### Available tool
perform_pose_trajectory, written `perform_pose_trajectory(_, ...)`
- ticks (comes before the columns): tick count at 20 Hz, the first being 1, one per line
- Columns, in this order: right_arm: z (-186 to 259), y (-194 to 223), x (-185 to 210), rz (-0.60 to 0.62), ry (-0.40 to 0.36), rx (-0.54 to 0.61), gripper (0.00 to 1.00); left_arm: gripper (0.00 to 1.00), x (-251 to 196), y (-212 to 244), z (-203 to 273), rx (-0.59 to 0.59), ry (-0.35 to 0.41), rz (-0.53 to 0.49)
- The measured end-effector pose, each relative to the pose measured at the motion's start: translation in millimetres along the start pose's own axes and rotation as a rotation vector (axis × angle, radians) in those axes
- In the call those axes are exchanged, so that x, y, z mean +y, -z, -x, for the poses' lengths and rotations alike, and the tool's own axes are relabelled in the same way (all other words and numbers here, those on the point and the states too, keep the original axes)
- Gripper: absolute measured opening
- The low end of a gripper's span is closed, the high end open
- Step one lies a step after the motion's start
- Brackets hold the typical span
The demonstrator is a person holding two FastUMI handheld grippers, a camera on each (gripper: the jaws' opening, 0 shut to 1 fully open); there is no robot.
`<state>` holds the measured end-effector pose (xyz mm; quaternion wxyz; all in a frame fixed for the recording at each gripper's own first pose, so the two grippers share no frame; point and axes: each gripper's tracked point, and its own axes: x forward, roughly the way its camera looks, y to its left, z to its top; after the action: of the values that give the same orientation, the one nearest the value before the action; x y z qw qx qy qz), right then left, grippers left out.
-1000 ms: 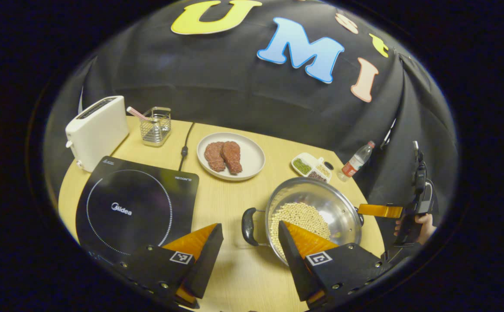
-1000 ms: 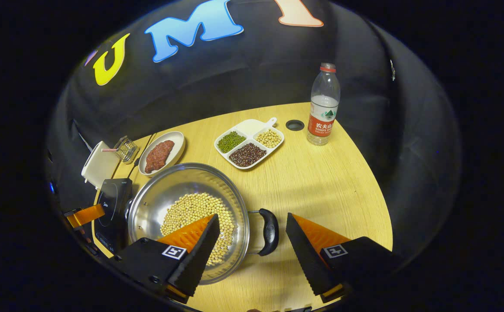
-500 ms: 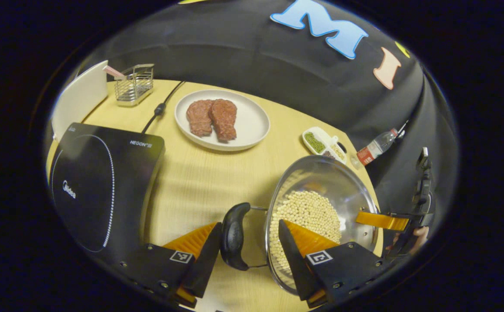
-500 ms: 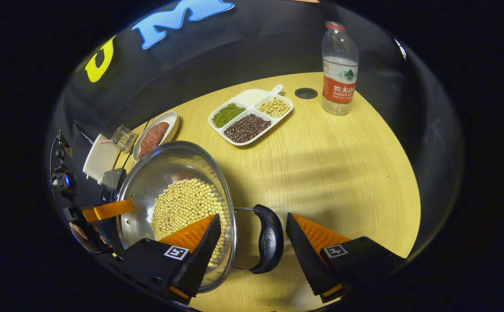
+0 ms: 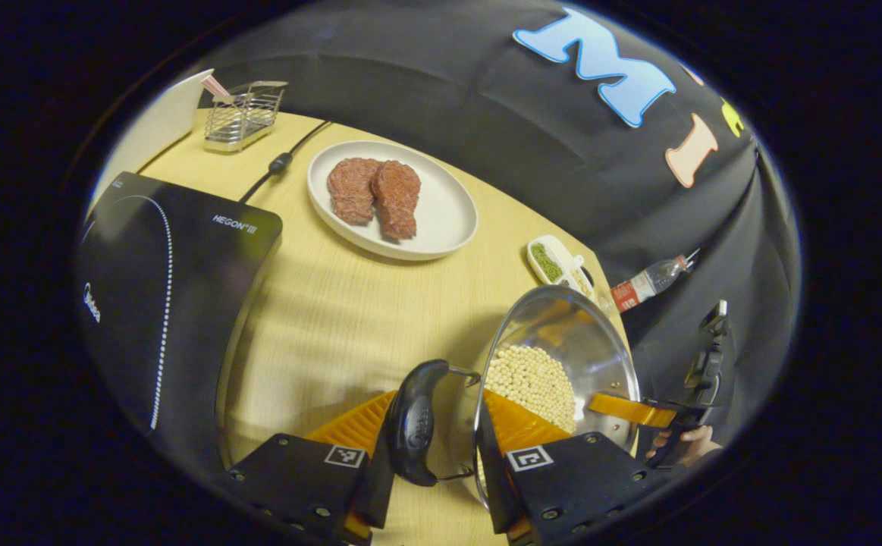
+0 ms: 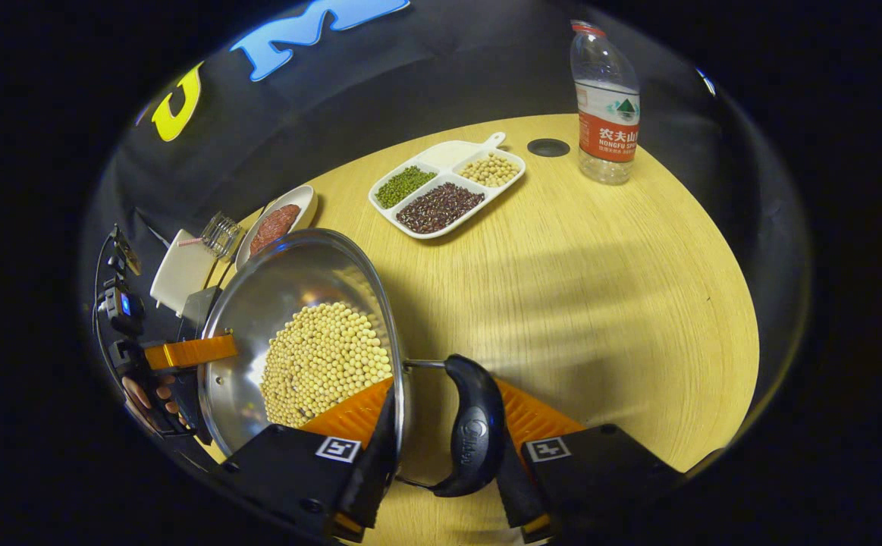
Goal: First push the handle of the pot to place it horizontally, then grasp the pot with both hands and set it on the induction cooktop.
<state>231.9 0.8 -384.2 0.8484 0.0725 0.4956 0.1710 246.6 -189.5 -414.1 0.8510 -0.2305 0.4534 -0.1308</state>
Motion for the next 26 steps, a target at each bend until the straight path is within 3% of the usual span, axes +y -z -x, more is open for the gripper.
perform_pose_trajectory(1, -1.6, -0.2, -1.1, -0.002, 0.001, 0.001, 0.61, 0.57, 0.9, 1.8, 1.4, 0.007, 0.001, 0.001)
perform_pose_trajectory(2, -1.5, 0.2, -1.0, -0.012, 0.003, 0.008, 0.61, 0.48, 0.5, 4.3, 0.9, 0.023, 0.002, 0.001)
perform_pose_trajectory(4, -1.6, 2.1, -0.3, -0.039, 0.011, 0.025, 0.57, 0.53, -0.4, 7.6, -0.1, 0.041, 0.011, 0.01)
perform_pose_trajectory(5, 2.0, 1.7, -0.8, -0.051, 0.013, 0.027, 0.55, 0.47, -0.1, 7.2, 0.6, 0.045, 0.013, 0.011)
perform_pose_trajectory(6, -0.3, 2.9, -1.2, -0.051, 0.013, 0.034, 0.53, 0.5, -0.3, 8.6, 0.6, 0.053, 0.016, 0.01)
perform_pose_trajectory(13, 9.5, 13.9, -1.8, -0.042, 0.036, 0.047, 0.56, 0.45, -1.6, 11.9, 4.1, 0.063, 0.003, -0.005)
perform_pose_trajectory(14, 14.3, 15.0, -0.2, -0.045, 0.037, 0.047, 0.56, 0.43, -3.2, 14.9, 8.7, 0.063, 0.002, 0.0)
perform_pose_trajectory(16, 26.4, 19.7, 3.3, -0.042, 0.043, 0.041, 0.53, 0.51, -6.4, 18.7, 20.9, 0.065, 0.012, 0.004)
perform_pose_trajectory(17, 30.4, 21.4, 5.0, -0.033, 0.045, 0.035, 0.56, 0.46, -7.6, 19.3, 26.5, 0.064, 0.018, 0.001)
perform_pose_trajectory(22, 67.7, 34.7, 23.1, -0.024, 0.049, 0.013, 0.56, 0.46, -15.0, 26.7, 64.9, 0.048, 0.039, -0.006)
perform_pose_trajectory(23, 74.0, 37.3, 27.5, -0.023, 0.049, 0.004, 0.53, 0.46, -15.9, 27.6, 74.7, 0.044, 0.044, -0.008)
perform_pose_trajectory(26, 97.2, 49.7, 45.4, -0.024, 0.05, -0.014, 0.56, 0.43, -15.4, 31.5, 104.9, 0.034, 0.053, -0.02)
